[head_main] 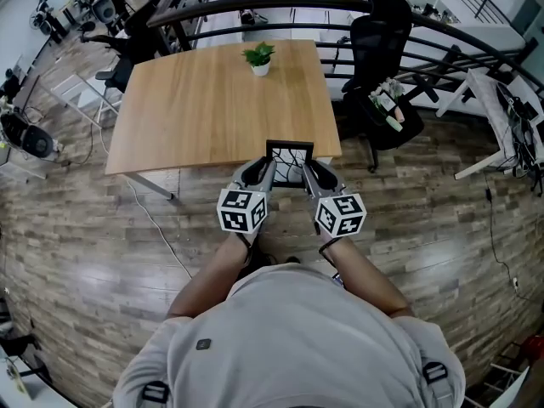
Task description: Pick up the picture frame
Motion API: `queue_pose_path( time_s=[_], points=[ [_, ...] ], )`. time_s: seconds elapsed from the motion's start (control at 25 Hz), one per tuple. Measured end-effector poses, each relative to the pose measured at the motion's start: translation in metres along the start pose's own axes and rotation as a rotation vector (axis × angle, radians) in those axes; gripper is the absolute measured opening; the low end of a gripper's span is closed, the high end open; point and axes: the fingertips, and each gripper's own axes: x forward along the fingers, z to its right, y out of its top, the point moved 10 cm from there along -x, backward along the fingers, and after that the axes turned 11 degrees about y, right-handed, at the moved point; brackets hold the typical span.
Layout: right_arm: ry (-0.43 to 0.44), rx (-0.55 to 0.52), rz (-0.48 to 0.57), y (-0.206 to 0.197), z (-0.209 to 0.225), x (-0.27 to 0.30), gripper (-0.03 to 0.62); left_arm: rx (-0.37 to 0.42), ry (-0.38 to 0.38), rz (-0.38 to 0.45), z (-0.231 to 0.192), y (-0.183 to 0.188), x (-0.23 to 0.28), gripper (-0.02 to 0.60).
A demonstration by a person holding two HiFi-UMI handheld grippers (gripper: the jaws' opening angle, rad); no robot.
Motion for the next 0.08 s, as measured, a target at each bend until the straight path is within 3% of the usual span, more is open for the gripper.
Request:
queue_pose_path(
  time_s=[0.08],
  points=[
    [0.0, 0.001, 0.001, 0.0017, 0.0005, 0.0021, 0.086, 0.0, -0.001, 0.002, -0.0015, 0.003, 0.0017, 0.075]
  ],
)
